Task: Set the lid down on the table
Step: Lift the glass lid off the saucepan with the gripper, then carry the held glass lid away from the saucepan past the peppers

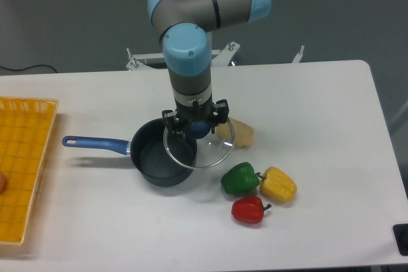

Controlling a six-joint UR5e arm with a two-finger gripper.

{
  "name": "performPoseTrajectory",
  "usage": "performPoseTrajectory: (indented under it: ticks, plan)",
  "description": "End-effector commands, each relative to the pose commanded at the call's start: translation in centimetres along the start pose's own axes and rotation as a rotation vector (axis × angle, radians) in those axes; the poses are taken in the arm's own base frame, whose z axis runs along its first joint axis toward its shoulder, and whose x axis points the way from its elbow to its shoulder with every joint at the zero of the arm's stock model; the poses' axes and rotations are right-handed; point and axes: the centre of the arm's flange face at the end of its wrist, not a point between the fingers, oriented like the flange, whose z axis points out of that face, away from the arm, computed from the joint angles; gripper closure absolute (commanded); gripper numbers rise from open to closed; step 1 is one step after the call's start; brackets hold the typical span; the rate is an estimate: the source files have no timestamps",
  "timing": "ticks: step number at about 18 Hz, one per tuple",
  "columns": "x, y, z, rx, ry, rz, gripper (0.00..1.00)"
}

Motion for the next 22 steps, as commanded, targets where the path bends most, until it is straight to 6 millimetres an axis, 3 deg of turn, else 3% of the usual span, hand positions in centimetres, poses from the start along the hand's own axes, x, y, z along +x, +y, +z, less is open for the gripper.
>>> performPoseTrajectory:
  ticks: [7, 15, 22]
  plan:
    - [-1.1, -0.1, -0.1, -0.003, 0.001, 0.006, 0.38]
    - [-5.0, -0.3, 0.0, -0.003, 0.0, 0.058, 0.38]
    - [-9.6, -0.4, 0.1, -0.004, -0.003, 0.106, 0.38]
